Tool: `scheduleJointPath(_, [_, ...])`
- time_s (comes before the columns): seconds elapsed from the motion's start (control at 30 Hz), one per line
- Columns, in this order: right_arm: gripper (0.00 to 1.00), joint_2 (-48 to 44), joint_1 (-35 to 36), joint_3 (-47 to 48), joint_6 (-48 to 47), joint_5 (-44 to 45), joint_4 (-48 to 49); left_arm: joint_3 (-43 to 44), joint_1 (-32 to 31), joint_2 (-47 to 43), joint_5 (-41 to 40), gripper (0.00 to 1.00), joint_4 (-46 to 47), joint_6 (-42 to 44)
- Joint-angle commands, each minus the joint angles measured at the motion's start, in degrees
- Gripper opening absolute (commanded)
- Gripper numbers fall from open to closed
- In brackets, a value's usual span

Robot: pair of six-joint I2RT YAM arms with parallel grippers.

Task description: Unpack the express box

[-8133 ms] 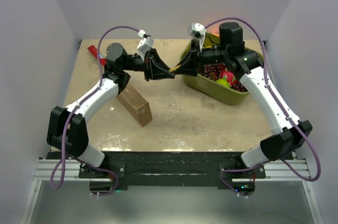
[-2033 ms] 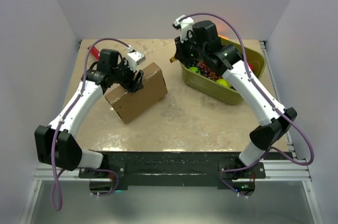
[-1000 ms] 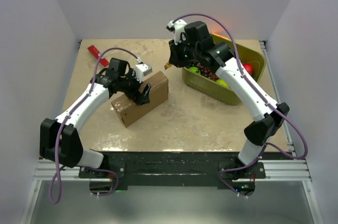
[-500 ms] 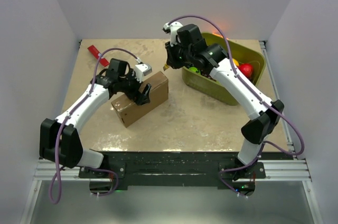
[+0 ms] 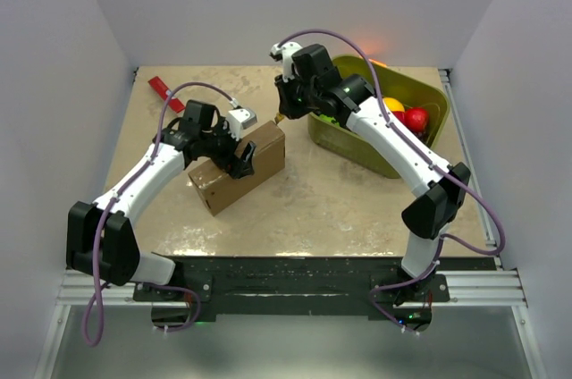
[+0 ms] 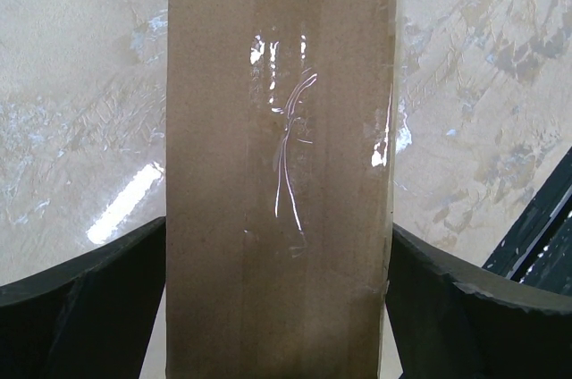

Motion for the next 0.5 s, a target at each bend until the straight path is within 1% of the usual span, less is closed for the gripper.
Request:
scheduleJointPath(0.0, [0.00,-0.16,0.35,2.72,-0.40,0.89,2.36,-0.89,-0.08,-1.06,1.13,0.96,1.70,-0.84])
scheduleJointPath(0.47, [0.00,0.54,0.62,3.43,-1.10,0.28,3.42,-1.24,-0.08,-0.88,1.57,0.95,2.05,-1.10])
